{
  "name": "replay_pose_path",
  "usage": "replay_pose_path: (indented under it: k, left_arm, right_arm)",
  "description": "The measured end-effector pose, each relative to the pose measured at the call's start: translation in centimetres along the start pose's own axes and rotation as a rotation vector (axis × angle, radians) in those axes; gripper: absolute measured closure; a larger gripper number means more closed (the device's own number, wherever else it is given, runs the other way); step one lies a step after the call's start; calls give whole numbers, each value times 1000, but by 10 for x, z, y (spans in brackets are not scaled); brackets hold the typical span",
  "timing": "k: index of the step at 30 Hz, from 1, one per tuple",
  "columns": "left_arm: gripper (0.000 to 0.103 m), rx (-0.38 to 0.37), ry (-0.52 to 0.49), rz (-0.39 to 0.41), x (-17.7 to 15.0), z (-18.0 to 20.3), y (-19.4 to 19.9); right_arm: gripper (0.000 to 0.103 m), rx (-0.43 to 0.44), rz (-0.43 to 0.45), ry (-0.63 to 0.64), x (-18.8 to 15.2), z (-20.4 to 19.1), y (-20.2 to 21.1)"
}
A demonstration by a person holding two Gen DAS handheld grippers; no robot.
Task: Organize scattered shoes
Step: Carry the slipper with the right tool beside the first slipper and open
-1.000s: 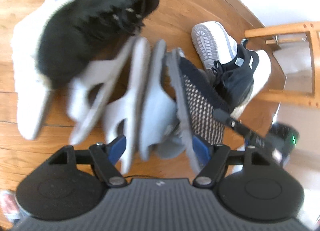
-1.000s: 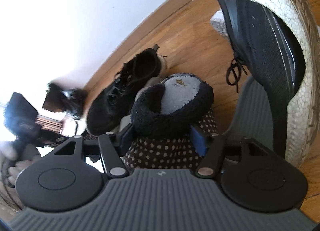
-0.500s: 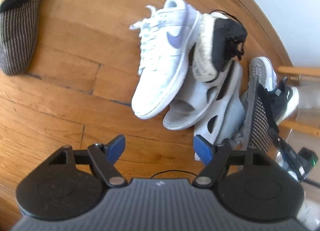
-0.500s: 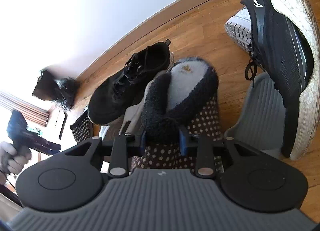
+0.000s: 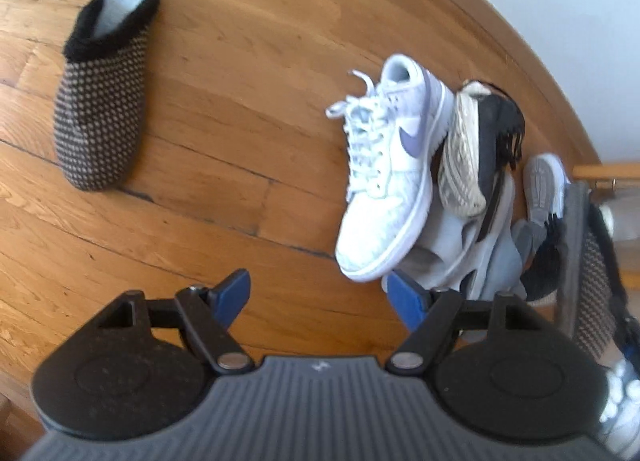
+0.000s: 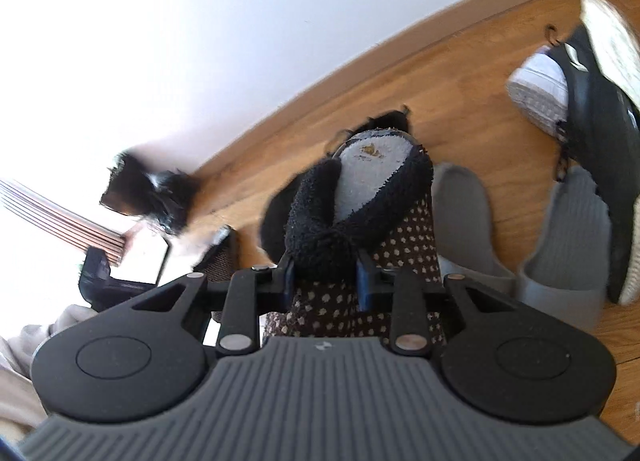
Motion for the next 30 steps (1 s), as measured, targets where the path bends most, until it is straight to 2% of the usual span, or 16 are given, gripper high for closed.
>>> replay_pose_path:
  k: [6,10,15,19,24,30]
  left_arm:
    - [29,8,23,56,10,-27,18]
    - [29,-10,86,128,26,-50,33]
    - [29,-27,164,152,34,-74,37]
    - [29,-41,218,165,43,-92,39]
    - [29,-43,258,191,57,-111,39]
    - [29,-24,224,187,64,-108,22]
  right_arm:
    - [76,110,16,48,37,-65,-24]
    - [76,213,14,69,56,-118,-68]
    - [76,320,13,50,59,-169,-127]
    - [76,382,16,-24,51,-195,-175]
    - [76,365,5,-75,32,-204,-230]
    - [76,242,18,-39,15,-194,-291]
Point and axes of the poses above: each gripper's, at about its wrist camera, not at the fingertips, and y roughly against the way its jaws point, z to its right, x to its top, the point moved 9 cm from there along -y, roughly the way its jaws point, and after that the axes turned 14 degrees about y, right-handed, at the moved point
